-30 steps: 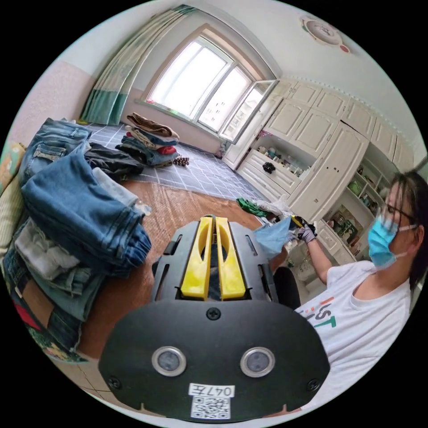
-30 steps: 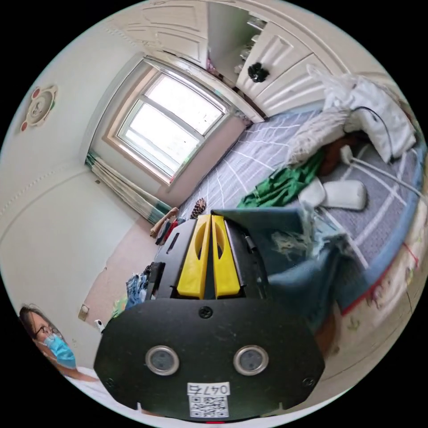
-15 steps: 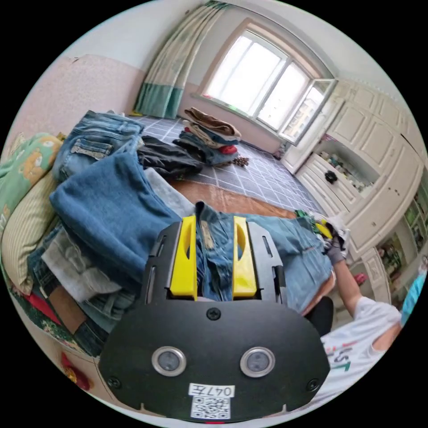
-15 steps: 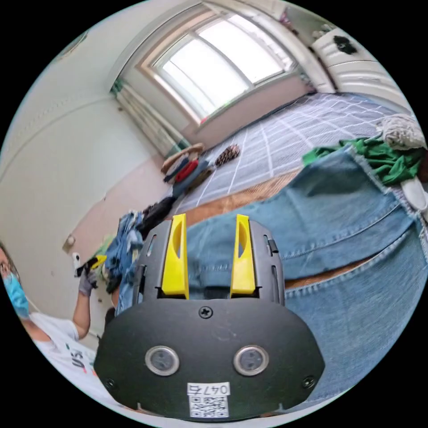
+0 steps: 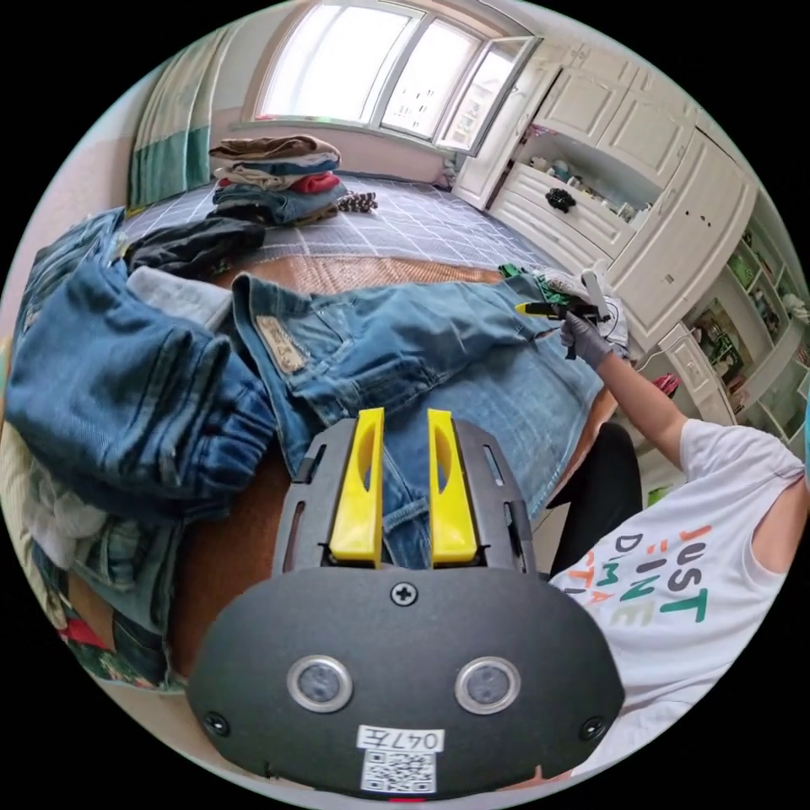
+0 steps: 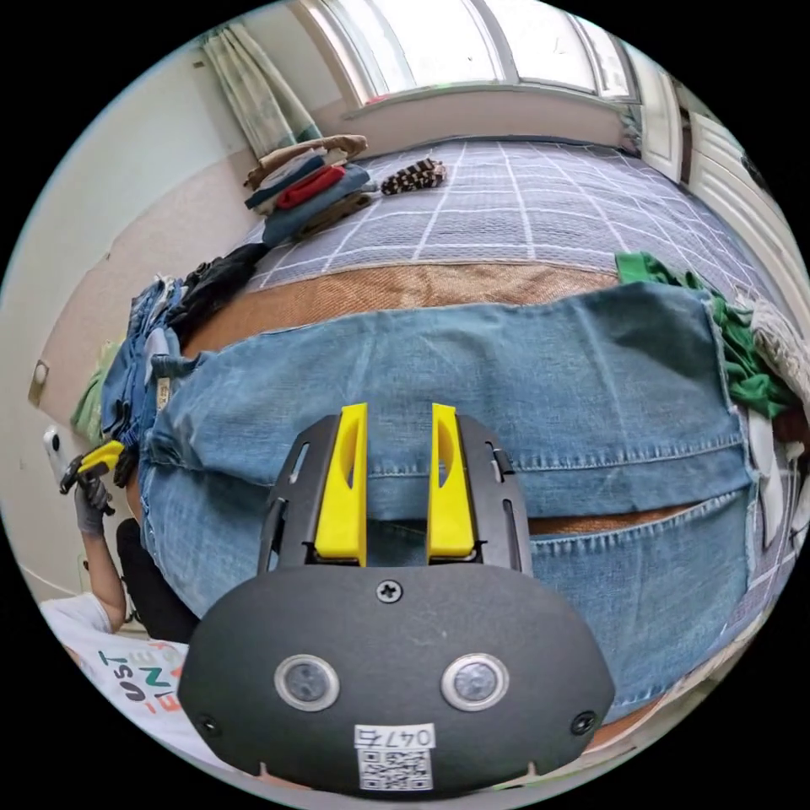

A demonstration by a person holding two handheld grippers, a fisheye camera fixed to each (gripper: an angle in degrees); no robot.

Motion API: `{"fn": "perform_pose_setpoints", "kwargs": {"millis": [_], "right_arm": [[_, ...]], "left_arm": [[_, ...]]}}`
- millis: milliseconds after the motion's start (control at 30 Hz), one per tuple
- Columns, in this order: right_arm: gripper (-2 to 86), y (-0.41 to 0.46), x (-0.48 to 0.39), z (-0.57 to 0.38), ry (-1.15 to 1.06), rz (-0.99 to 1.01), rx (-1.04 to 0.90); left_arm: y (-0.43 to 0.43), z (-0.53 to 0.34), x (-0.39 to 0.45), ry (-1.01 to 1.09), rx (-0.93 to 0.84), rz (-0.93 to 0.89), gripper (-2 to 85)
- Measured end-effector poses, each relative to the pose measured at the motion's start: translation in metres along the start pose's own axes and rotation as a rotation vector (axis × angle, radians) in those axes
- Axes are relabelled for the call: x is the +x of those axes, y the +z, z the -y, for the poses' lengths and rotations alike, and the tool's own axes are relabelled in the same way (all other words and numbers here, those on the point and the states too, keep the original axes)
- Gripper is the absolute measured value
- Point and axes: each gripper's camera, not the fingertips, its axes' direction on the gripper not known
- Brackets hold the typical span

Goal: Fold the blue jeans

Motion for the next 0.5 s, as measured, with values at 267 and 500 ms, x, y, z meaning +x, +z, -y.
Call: {"fn": "perform_pose_setpoints", "kwargs": {"millis": [267,500], "right_arm": [[7.9,0.034,-0.278,0.156,-0.514,0.158,-0.044],[10.5,0.125,-0.558,0.214,-1.033,0.233,-0.129]], "left_arm": [[0.038,0.047,0.025,0.103,0.094,0.019,6.8],[0.087,0.049,0.084,0.234,-0.073,-0.035,6.4]]}}
